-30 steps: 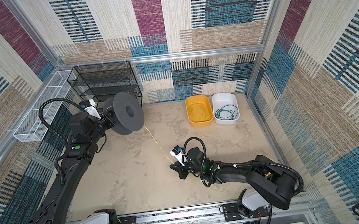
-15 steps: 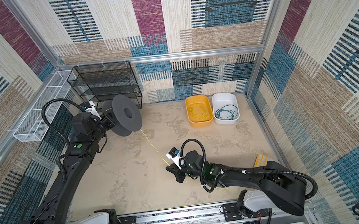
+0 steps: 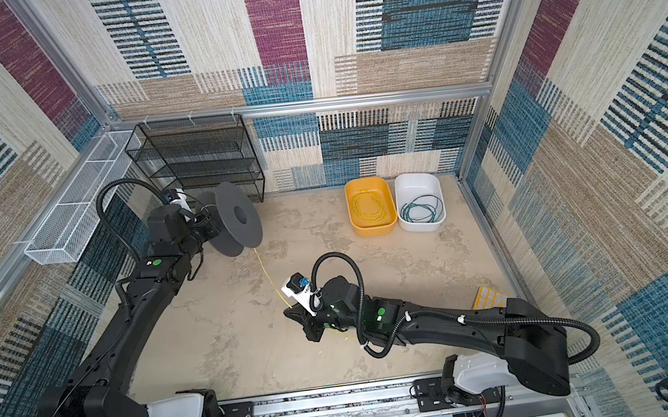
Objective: Wrap the cables
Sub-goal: 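Pull the yellow cable with the right gripper nearer the robot, away from spool, then carry the cable with the right gripper over the spool toward the left gripper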
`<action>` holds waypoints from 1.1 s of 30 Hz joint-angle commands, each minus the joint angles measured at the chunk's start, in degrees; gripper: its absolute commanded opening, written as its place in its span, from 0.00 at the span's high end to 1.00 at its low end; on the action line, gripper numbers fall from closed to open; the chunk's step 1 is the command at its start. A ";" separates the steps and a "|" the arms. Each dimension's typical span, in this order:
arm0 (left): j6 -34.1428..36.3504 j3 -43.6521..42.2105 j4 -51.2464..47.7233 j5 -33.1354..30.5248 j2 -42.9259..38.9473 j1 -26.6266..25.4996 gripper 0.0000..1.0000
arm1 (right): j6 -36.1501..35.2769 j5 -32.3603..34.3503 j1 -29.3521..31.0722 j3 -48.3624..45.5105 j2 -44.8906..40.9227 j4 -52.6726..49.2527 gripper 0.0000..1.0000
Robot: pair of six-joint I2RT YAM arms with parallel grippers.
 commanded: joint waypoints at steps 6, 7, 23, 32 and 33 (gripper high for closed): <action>7.52 2.22 3.74 -10.15 3.89 -2.57 1.00 | -5.85 -4.39 0.64 8.46 0.05 -6.21 1.00; 8.11 2.43 3.42 -10.40 4.46 -3.08 1.00 | -6.76 -3.74 0.63 9.66 0.16 -7.06 1.00; 20.62 -0.08 -0.29 -16.93 4.49 -13.55 1.00 | -16.06 -2.27 -8.67 27.42 3.44 -11.94 1.00; 27.75 -2.29 -3.87 -16.87 2.48 -17.44 1.00 | -15.73 -5.89 -13.90 30.05 5.48 -9.69 1.00; 27.56 -2.72 -4.26 -16.48 2.00 -17.59 1.00 | -15.46 -6.27 -14.72 29.97 5.48 -9.38 1.00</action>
